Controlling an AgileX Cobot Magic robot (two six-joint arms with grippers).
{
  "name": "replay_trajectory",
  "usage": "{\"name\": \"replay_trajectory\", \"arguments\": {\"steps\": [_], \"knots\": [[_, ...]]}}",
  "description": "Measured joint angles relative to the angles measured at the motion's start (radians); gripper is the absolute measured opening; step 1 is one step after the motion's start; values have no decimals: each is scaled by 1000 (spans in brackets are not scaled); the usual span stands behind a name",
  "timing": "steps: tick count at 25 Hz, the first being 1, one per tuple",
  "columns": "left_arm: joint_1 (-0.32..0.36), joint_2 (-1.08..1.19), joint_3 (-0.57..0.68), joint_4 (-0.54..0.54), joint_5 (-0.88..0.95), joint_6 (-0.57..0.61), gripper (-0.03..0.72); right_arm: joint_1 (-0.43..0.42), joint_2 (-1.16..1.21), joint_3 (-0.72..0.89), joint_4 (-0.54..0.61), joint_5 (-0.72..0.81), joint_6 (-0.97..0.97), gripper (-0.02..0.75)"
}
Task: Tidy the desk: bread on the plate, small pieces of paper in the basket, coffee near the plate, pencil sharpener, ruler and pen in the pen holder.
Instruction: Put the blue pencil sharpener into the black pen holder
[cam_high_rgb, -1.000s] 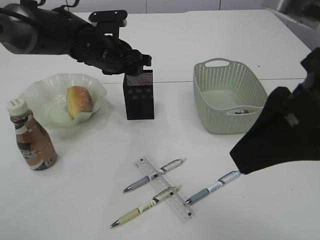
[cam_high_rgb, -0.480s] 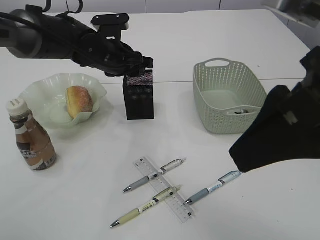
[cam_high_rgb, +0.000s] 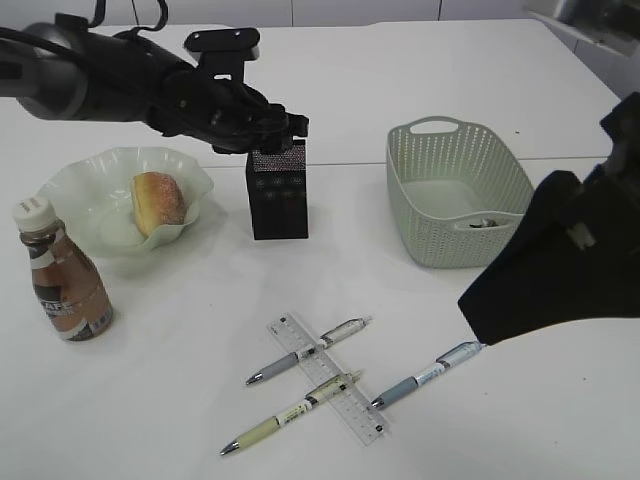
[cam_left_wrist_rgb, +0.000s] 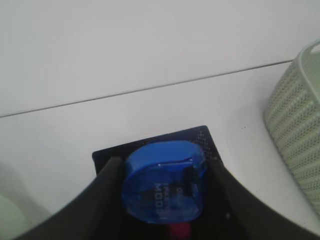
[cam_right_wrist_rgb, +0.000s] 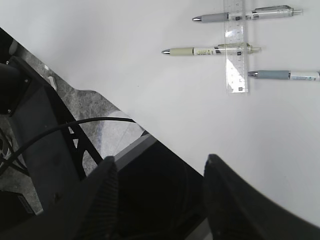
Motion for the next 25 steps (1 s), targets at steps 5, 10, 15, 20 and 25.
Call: {"name": "replay_trajectory", "arguments": {"steps": [5,10,15,20,25], "knots": [[0,6,0,0,0,0,345,0,0,0,0,0,0,402],[0,6,0,0,0,0,361,0,0,0,0,0,-2,402],[0,6,0,0,0,0,373,0,0,0,0,0,-2,402],[0,6,0,0,0,0,411,0,0,0,0,0,-2,403],[0,6,0,0,0,0,421,0,0,0,0,0,8,403]]}}
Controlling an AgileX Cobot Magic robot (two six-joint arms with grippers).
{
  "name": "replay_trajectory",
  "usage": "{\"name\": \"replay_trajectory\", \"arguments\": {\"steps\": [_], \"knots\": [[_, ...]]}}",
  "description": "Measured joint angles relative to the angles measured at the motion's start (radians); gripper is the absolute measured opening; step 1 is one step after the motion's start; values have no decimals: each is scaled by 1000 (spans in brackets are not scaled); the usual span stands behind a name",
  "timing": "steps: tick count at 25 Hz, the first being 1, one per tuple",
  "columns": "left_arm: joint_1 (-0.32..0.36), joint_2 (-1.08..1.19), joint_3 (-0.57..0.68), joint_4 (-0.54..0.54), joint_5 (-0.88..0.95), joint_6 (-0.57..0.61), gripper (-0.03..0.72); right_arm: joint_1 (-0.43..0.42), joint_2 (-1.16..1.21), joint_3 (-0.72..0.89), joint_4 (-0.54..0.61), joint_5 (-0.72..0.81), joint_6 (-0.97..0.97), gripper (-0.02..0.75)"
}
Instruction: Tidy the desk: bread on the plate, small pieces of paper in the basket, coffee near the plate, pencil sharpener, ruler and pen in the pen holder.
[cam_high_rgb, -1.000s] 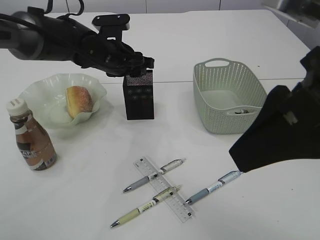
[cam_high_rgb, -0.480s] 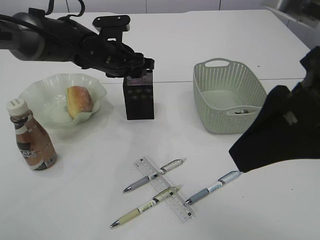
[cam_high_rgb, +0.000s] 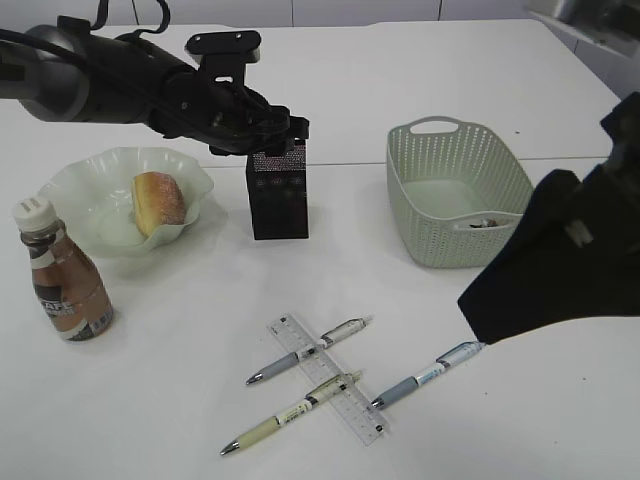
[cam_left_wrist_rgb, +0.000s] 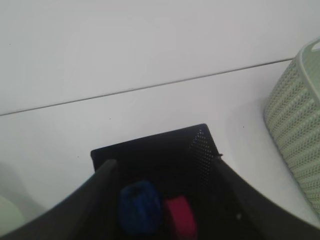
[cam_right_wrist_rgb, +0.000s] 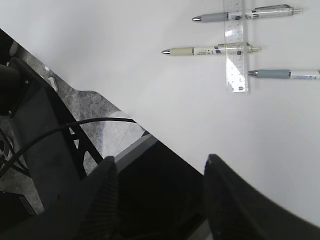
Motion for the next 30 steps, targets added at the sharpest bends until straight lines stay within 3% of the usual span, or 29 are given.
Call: {"name": "replay_trajectory", "arguments": {"steps": [14,21,30], "knots": [[0,-108,0,2,163,0,423,0,0,0,0,-4,11,403],[0,-251,0,-14,555,15,422,0,0,0,9,-58,11,403],[-2,-383,0,-223,1003,226,422,0,50,0,36,-72,30,403]]}}
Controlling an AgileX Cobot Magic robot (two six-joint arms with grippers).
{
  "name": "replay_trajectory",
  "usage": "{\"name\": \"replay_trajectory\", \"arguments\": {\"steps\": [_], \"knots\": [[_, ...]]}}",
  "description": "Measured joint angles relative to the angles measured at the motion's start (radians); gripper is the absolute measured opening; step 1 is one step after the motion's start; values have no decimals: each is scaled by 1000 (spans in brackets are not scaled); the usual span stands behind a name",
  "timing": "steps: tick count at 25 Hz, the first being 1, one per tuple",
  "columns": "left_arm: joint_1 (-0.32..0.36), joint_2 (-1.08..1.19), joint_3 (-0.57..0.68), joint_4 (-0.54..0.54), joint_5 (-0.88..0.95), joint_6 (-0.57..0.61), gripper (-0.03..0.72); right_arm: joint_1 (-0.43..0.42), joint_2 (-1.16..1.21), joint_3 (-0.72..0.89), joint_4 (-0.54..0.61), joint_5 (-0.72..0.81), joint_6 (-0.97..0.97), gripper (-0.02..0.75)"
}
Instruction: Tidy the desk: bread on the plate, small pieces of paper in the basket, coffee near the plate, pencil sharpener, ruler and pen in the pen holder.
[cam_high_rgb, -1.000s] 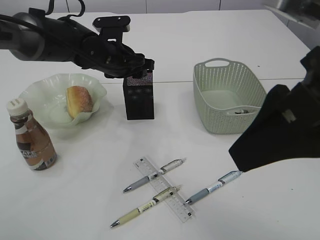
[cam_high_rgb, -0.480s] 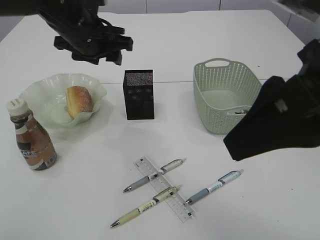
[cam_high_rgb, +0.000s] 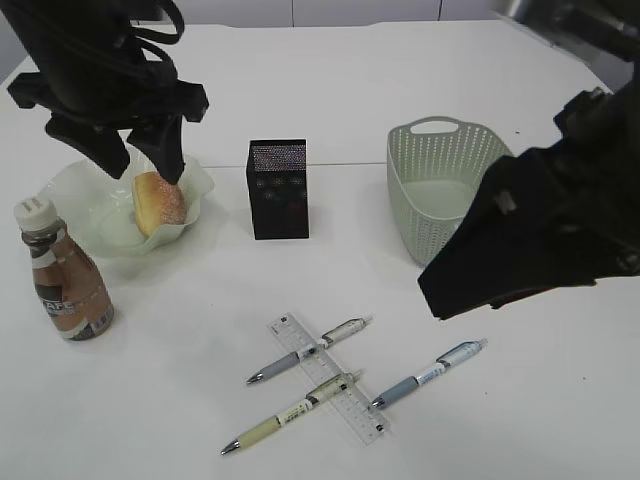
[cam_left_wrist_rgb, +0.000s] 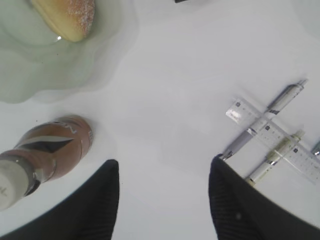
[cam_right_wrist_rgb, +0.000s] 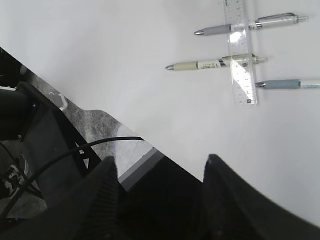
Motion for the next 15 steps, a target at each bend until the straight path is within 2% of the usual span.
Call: {"name": "replay_trajectory", "arguments": {"steps": [8,12,15], "knots": [[-6,-124,0,-106,43,19,351,0,44,0,-48,-12,62,403],[-41,-202,16,-138,44,21,338,5,49,-39,-53,34,72,403],[-79,-274,52,-167,48,21,336,28,51,-106,-111,62,112,403]]}}
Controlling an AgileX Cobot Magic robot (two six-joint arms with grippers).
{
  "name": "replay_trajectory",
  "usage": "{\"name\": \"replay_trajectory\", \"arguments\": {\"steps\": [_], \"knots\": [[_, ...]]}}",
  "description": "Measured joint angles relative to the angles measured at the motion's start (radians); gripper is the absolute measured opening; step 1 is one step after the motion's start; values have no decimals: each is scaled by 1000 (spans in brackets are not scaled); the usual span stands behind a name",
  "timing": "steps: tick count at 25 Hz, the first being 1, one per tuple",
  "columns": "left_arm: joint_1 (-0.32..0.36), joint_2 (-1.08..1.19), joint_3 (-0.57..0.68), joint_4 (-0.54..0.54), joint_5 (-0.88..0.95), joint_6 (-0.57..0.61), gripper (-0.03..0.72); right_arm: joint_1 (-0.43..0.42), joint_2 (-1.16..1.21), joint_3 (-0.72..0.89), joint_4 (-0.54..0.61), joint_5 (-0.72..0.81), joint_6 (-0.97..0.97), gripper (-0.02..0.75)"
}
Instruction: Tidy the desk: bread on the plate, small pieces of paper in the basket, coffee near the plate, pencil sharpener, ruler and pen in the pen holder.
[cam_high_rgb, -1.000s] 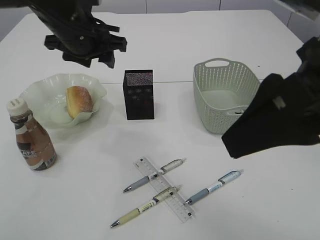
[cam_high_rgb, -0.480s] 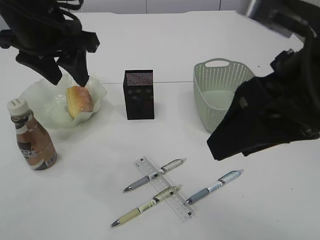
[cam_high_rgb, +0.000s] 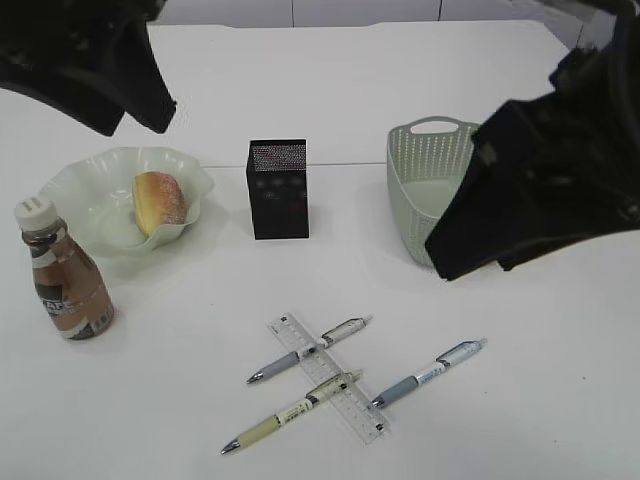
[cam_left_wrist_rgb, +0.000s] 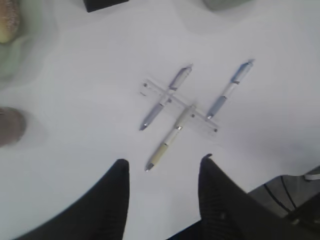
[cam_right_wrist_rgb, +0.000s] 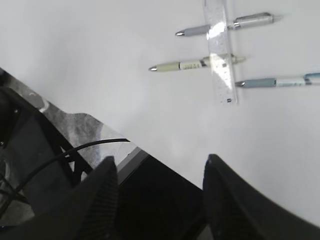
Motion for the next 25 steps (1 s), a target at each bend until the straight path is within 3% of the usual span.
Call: {"name": "replay_trajectory", "arguments": {"steps": [6,16,25], "knots": [[-62,-175,85,-15,7,-14,335,84,78,-105,-158,29,139,403],[-68,-434,305,-29,15,-87,335,198,264,-136,-194,31,263,403],[-68,-511,442,-21,18,-90,335,204,523,-276,-216,24,293,407]]}}
